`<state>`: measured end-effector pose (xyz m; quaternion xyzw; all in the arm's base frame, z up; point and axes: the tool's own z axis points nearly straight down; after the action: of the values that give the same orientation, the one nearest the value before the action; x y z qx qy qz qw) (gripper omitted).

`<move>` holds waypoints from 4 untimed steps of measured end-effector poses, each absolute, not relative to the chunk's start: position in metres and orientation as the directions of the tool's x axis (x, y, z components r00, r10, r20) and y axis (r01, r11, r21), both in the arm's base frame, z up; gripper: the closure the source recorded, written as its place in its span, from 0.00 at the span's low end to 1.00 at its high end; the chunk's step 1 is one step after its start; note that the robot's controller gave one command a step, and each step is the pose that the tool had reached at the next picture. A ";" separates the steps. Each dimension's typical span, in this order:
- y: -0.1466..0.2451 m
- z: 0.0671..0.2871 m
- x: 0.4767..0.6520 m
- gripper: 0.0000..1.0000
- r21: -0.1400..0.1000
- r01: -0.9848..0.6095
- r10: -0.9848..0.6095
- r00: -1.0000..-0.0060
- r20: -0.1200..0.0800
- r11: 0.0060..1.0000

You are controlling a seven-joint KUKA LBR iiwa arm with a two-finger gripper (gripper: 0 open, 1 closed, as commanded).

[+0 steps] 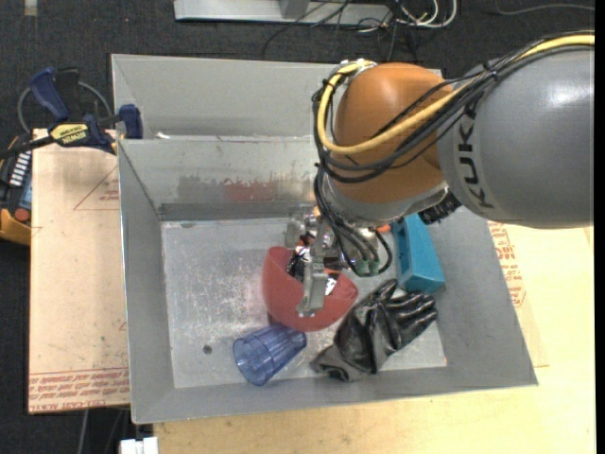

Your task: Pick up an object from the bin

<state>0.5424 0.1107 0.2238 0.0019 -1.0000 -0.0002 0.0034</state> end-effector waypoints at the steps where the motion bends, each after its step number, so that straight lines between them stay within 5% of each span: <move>1: 0.110 0.229 0.544 0.00 0.001 0.000 0.000 -1.000 -0.001 1.000; 2: 0.043 0.112 0.506 0.00 0.001 -0.070 -0.070 -0.998 0.000 0.998; 3: 0.046 0.071 0.489 0.00 0.003 0.096 0.096 -0.995 -0.008 0.995; 4: 0.042 0.071 0.534 0.00 0.003 -0.018 -0.018 -1.000 -0.004 1.000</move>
Offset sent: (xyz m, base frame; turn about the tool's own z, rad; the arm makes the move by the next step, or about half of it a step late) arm -0.0501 -0.0917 -0.1538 -0.0904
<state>0.5341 0.0419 0.0711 0.0091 -1.0000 -0.0015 -0.0021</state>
